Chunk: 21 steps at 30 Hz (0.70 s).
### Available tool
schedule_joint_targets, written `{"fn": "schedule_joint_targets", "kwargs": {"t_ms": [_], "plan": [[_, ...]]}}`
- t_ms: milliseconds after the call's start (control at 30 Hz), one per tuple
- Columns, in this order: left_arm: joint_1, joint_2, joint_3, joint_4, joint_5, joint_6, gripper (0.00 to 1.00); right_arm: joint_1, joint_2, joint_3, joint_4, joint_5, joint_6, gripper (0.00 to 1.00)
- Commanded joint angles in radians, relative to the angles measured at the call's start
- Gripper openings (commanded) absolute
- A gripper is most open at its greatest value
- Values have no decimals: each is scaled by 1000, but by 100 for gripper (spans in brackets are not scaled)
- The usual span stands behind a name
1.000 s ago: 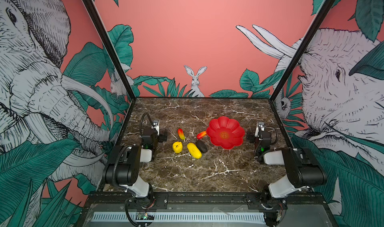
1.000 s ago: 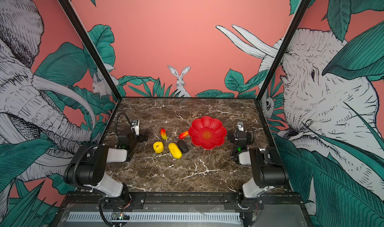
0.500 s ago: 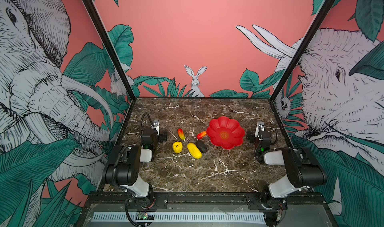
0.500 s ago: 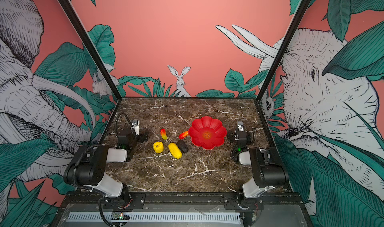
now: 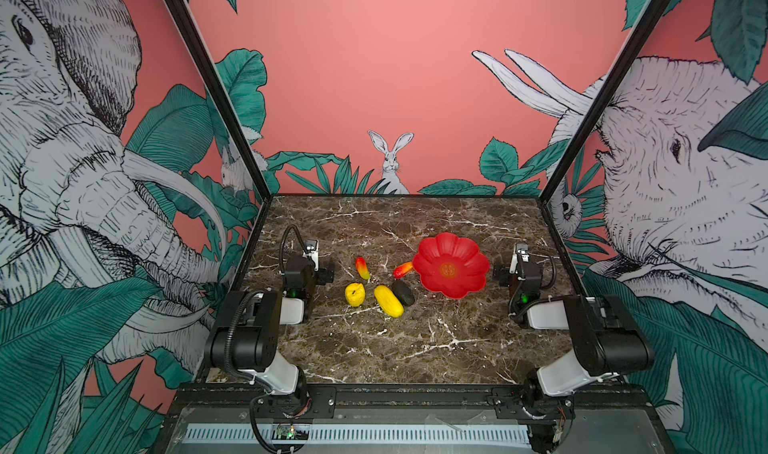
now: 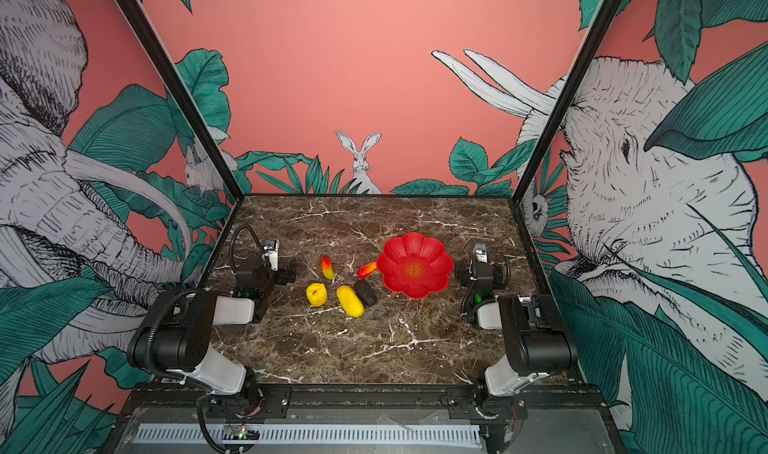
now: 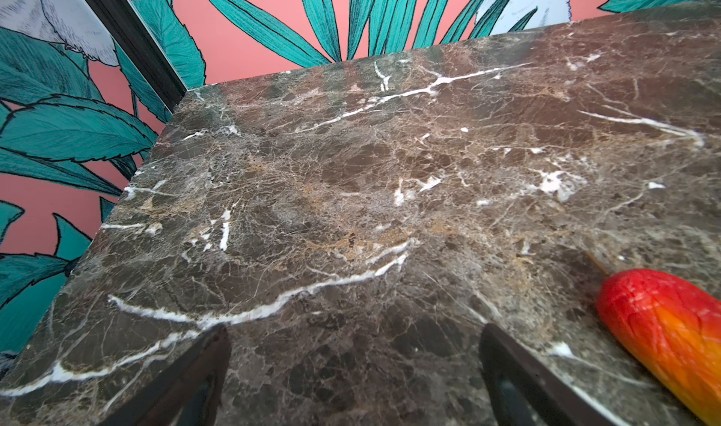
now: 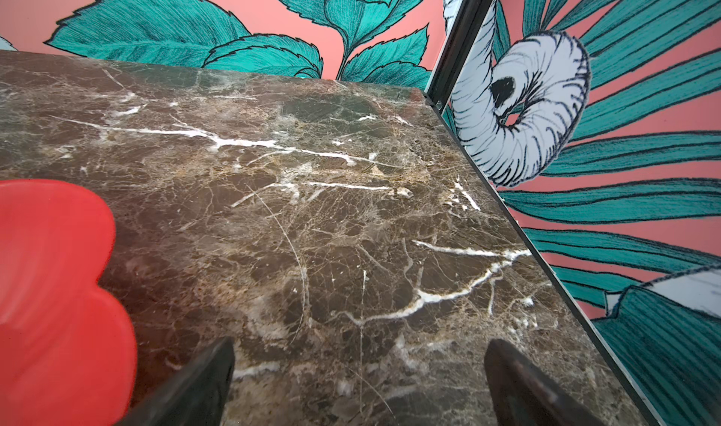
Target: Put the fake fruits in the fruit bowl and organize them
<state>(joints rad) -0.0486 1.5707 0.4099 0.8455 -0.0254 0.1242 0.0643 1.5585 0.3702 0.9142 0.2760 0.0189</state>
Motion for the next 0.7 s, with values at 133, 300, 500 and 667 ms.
{"fn": "schedule_joint_targets", "kwargs": {"t_ms": [133,300,500,667], "plan": [[3,-260,72,-286,-174,-83,100,14,-243,14,-192,-5,-11,99],[-25,-426,210,-663,-149,-147,100,97,-457,202,-708,-202,23,99],[-65,-617,338,-1002,-26,-142,100,391,-419,403,-978,-192,1,99],[-68,-654,548,-1335,158,-139,100,559,-256,625,-1159,-242,51,99]]}}
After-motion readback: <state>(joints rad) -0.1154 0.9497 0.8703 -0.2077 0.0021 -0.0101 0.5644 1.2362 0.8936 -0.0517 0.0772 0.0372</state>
